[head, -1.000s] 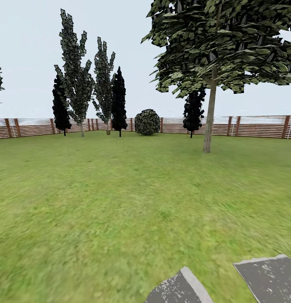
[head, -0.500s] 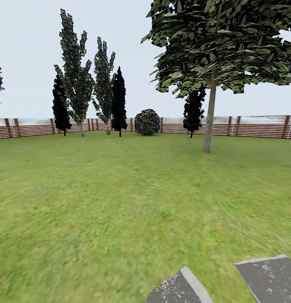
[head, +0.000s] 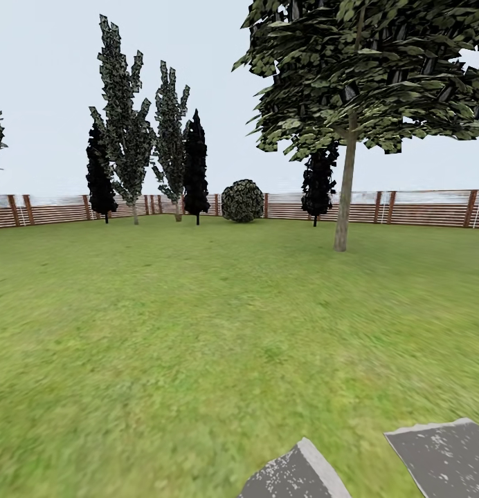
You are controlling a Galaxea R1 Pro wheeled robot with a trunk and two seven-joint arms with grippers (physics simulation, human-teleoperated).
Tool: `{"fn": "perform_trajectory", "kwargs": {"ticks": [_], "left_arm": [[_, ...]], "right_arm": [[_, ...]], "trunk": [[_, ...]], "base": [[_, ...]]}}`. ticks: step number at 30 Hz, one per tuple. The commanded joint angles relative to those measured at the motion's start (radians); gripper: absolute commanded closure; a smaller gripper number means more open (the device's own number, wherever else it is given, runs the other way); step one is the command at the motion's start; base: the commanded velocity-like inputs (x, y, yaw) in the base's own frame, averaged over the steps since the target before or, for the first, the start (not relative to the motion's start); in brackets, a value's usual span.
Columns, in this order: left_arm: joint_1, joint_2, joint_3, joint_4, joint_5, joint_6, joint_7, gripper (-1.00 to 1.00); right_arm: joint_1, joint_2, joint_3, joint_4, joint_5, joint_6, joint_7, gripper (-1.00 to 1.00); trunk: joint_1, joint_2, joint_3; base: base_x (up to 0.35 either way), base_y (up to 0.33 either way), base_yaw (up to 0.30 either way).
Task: Take the three Easter eggs out of the wicker basket on the lawn in the garden, then place them on the lawn next to a single tree (choose any tree) so that all three eggs are next to the same tree and none are left in the basket.
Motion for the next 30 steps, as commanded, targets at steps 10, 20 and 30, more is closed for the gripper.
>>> {"fn": "perform_trajectory", "kwargs": {"ticks": [10,20,30], "left_arm": [[0.0,0.002,0.001,-0.001,0.004,-0.001,-0.003,-1.0],[0.0,-0.002,-0.002,-0.002,0.004,-0.001,-0.004,-1.0],[0.0,-0.007,-0.002,-0.003,0.004,-0.001,-0.006,-1.0]], "right_arm": [[-0.001,0.0,-0.001,0.001,0.0,-0.003,0.0,-1.0],[-0.001,0.0,-0.001,0.001,0.0,-0.003,0.0,-1.0],[-0.001,0.0,-0.002,0.001,0.0,-0.003,0.0,-1.0]], "trunk": [[0.0,0.0,-0.001],[0.0,0.0,-0.001],[0.0,0.0,-0.001]], "base": [[0.0,0.0,0.0],[0.0,0.0,0.0],[0.0,0.0,0.0]]}}
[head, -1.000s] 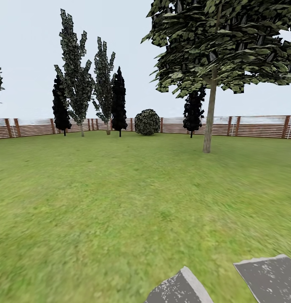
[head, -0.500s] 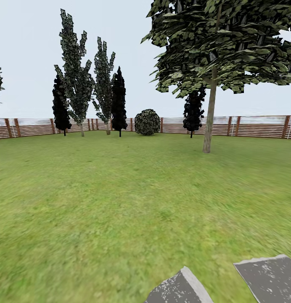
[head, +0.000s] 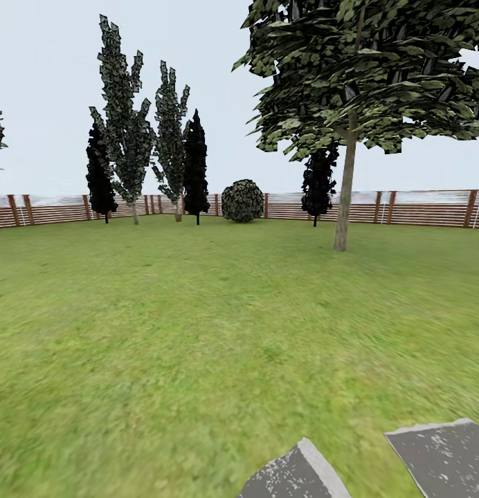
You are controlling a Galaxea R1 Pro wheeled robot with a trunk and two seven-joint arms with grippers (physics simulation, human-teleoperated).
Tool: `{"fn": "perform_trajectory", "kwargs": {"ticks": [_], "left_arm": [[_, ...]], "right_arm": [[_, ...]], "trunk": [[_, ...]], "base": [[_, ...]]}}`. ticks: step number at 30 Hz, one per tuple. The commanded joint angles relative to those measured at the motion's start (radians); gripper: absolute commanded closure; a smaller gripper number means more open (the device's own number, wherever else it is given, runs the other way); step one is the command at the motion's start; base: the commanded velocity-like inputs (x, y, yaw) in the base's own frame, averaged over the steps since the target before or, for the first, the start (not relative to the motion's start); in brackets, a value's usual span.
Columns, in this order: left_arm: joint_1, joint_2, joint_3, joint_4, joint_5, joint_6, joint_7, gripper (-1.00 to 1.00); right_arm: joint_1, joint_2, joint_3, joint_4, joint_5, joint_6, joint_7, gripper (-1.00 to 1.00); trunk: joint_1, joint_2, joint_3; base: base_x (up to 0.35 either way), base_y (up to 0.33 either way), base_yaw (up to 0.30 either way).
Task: Take the three Easter eggs out of the wicker basket on the lawn in the garden, then place them on the lawn next to a single tree (choose any tree) so that all three eggs are next to the same tree and none are left in the basket.
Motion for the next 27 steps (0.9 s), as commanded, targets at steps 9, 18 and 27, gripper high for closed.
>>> {"fn": "perform_trajectory", "kwargs": {"ticks": [9,18,27], "left_arm": [[0.0,-0.002,-0.001,-0.002,0.004,-0.001,-0.002,-1.0],[0.0,-0.003,0.001,-0.002,0.004,-0.001,-0.002,-1.0],[0.0,-0.003,0.0,-0.002,0.004,-0.001,-0.002,-1.0]], "right_arm": [[-0.001,0.0,-0.001,0.001,0.0,-0.003,0.0,-1.0],[-0.001,0.0,-0.001,0.001,0.0,-0.003,0.0,-1.0],[-0.001,0.0,-0.001,0.001,0.0,-0.003,0.0,-1.0]], "trunk": [[0.0,0.0,-0.001],[0.0,0.0,-0.001],[0.0,0.0,-0.001]], "base": [[0.0,0.0,0.0],[0.0,0.0,0.0],[0.0,0.0,0.0]]}}
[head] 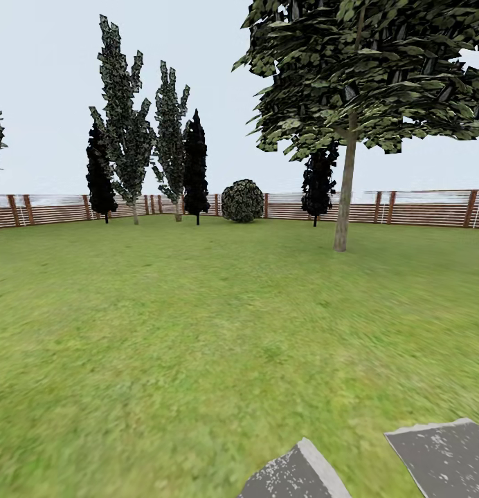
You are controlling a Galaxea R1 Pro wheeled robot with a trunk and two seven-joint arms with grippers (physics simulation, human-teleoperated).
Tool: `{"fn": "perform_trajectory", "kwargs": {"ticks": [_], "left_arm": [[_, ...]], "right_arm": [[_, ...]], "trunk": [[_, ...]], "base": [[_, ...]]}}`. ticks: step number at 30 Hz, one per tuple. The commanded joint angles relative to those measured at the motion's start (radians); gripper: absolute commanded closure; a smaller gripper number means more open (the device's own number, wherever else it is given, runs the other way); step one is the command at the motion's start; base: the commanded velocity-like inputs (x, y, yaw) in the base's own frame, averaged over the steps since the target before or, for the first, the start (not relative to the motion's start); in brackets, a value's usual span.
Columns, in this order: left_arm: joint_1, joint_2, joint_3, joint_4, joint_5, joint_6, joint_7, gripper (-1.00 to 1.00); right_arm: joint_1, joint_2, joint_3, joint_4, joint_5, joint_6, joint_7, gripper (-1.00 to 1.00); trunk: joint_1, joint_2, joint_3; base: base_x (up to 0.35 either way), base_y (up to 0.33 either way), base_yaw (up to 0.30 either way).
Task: Take the three Easter eggs out of the wicker basket on the lawn in the garden, then place them on the lawn next to a single tree (choose any tree) so that all three eggs are next to the same tree and none are left in the basket.
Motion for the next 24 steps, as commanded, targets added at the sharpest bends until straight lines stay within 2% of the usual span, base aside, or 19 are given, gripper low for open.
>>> {"fn": "perform_trajectory", "kwargs": {"ticks": [1,24], "left_arm": [[0.0,0.0,0.0,-0.001,0.004,-0.001,-0.003,-1.0],[0.001,-0.001,0.001,-0.001,0.004,-0.001,-0.003,-1.0]], "right_arm": [[-0.001,0.0,-0.001,0.001,0.0,-0.003,0.0,-1.0],[-0.001,0.0,-0.001,0.001,0.0,-0.003,0.0,-1.0]], "trunk": [[0.0,0.0,-0.001],[0.0,0.0,-0.001]], "base": [[0.0,0.0,0.0],[0.0,0.0,0.0]]}}
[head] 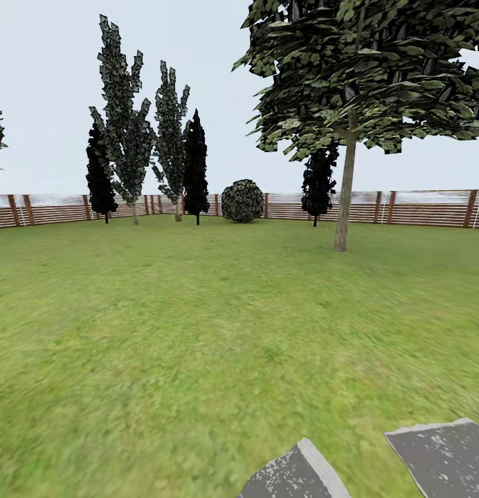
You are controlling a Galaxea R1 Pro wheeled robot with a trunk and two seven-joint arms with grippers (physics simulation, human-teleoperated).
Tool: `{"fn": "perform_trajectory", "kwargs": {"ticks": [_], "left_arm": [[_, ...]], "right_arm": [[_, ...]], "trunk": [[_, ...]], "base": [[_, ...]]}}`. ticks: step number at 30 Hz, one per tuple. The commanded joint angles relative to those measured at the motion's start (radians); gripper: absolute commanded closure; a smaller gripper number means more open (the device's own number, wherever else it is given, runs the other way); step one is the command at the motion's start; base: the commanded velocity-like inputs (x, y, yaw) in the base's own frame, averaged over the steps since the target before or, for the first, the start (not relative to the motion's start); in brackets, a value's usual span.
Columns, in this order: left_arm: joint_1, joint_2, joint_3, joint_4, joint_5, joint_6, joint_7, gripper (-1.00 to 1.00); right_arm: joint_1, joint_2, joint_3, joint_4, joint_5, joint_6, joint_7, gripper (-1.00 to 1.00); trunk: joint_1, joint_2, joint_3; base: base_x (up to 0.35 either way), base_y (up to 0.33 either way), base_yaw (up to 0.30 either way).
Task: Take the three Easter eggs out of the wicker basket on the lawn in the garden, then place them on the lawn next to a single tree (choose any tree) so that all three eggs are next to the same tree and none are left in the basket.
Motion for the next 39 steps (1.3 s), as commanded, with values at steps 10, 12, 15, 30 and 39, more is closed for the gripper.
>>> {"fn": "perform_trajectory", "kwargs": {"ticks": [10,12,15,30,39], "left_arm": [[0.001,0.0,0.001,-0.001,0.004,-0.001,-0.003,-1.0],[0.001,0.0,0.001,-0.001,0.004,-0.001,-0.003,-1.0],[0.001,0.0,0.001,-0.001,0.004,-0.001,-0.003,-1.0],[0.0,0.002,0.0,-0.002,0.004,-0.001,-0.003,-1.0],[0.0,0.001,0.0,-0.003,0.004,-0.001,-0.003,-1.0]], "right_arm": [[-0.001,0.0,-0.001,0.001,0.0,-0.004,0.0,-1.0],[-0.001,0.0,-0.001,0.001,0.0,-0.004,0.0,-1.0],[-0.001,0.0,-0.001,0.001,0.0,-0.004,0.0,-1.0],[-0.001,0.0,-0.001,0.001,0.0,-0.004,0.0,-1.0],[-0.001,0.0,-0.001,0.001,0.0,-0.004,0.0,-1.0]], "trunk": [[0.0,0.0,-0.001],[0.0,0.0,-0.001],[0.0,0.0,-0.001],[0.0,0.0,-0.001],[0.0,0.0,-0.001]], "base": [[0.0,0.0,0.0],[0.0,0.0,0.0],[0.0,0.0,0.0],[0.0,0.0,0.0],[0.0,0.0,0.0]]}}
